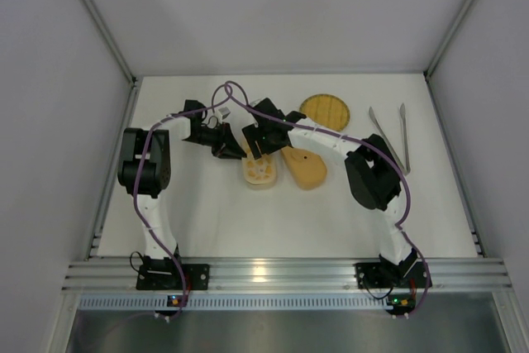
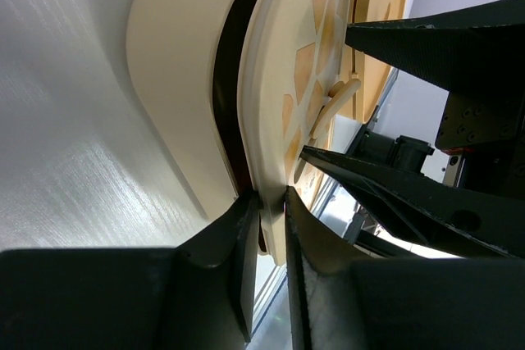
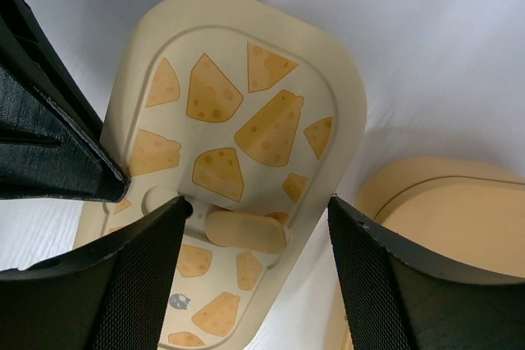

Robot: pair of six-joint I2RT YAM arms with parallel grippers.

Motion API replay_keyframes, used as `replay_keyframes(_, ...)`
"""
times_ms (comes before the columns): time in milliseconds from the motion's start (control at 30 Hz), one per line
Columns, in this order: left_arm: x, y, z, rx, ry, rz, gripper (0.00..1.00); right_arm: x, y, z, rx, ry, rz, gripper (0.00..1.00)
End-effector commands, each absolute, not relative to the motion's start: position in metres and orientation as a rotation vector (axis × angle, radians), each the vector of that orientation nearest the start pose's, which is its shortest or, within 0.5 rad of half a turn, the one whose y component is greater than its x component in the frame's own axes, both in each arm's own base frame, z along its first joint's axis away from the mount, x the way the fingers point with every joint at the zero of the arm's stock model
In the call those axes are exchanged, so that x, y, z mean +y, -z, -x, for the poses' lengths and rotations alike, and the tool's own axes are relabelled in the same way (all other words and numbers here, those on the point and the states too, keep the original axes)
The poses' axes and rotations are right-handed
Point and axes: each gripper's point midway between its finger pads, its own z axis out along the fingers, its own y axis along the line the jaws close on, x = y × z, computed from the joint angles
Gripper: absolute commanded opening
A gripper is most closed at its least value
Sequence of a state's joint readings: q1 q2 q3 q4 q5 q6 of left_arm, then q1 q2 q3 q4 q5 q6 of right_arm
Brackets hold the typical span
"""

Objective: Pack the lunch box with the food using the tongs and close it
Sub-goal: Close the box lid on the packing box.

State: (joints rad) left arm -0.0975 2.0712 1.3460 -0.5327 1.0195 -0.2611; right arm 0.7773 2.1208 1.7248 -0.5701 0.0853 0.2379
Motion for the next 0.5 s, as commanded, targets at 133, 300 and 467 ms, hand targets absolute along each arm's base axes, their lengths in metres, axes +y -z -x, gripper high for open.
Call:
replay_keyframes(133, -0.172, -0.044, -0.359, 2.697, 1.27, -0.076, 0.31, 0.36, -0.046, -0.351, 2.536, -0.234, 0.73, 0.69)
replay_keyframes(300, -0.166, -0.048, -0.364, 2.676, 1.188, -0.102, 0.39, 0.358, -0.043, -0.349, 2.543, -0.225, 0.741, 0.69)
replay_keyframes(467, -0.161, -0.053, -0.369, 2.653, 1.112, -0.114, 0.47, 0.353, -0.04, -0.347, 2.553, -0.219, 0.736, 0.7)
